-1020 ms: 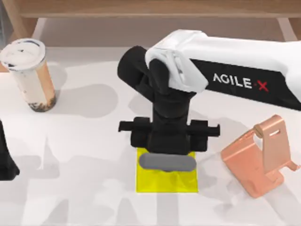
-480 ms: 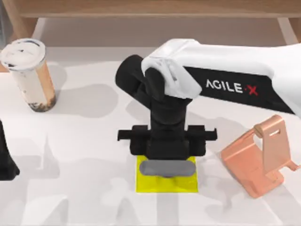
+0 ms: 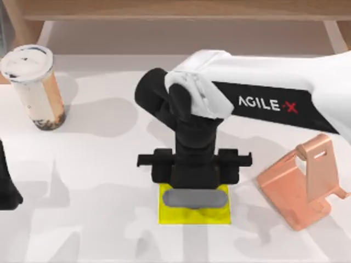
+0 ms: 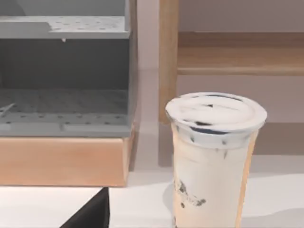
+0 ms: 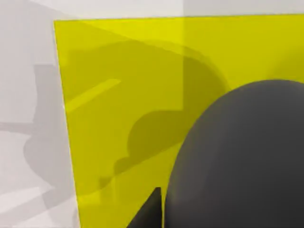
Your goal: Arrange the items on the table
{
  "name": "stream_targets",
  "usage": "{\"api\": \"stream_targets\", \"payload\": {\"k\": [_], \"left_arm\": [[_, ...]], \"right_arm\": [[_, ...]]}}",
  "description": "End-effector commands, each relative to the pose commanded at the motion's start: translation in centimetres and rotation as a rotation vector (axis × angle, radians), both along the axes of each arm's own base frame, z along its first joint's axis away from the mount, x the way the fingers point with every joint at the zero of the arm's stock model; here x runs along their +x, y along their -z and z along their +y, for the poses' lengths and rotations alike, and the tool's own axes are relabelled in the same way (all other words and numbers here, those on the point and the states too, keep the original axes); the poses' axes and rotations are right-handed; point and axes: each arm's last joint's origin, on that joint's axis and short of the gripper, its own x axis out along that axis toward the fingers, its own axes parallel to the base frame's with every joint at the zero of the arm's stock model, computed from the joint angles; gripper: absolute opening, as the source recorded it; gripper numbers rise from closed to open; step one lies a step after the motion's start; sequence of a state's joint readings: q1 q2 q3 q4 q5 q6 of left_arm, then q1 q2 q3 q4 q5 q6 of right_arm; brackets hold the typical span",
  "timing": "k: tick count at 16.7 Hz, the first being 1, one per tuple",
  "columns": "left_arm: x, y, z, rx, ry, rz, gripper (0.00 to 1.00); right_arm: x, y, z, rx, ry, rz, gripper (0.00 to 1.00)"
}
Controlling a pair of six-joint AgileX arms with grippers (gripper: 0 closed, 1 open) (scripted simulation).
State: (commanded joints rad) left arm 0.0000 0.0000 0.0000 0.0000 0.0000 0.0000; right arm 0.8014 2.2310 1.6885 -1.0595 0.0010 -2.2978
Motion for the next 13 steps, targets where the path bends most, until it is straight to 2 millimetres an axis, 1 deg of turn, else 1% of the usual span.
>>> {"api": "stream_targets", "payload": {"k": [11, 12, 13], "left_arm": [[0.0, 0.0, 0.0, 0.0, 0.0, 0.0, 1.0], [0.0, 0.0, 0.0, 0.0, 0.0, 0.0, 1.0], [0.0, 0.0, 0.0, 0.0, 0.0, 0.0, 1.0]], "right_arm": [[0.0, 0.0, 0.0, 0.0, 0.0, 0.0, 0.98], [0.0, 0.0, 0.0, 0.0, 0.0, 0.0, 1.0], [0.0, 0.0, 0.0, 0.0, 0.0, 0.0, 1.0]]}}
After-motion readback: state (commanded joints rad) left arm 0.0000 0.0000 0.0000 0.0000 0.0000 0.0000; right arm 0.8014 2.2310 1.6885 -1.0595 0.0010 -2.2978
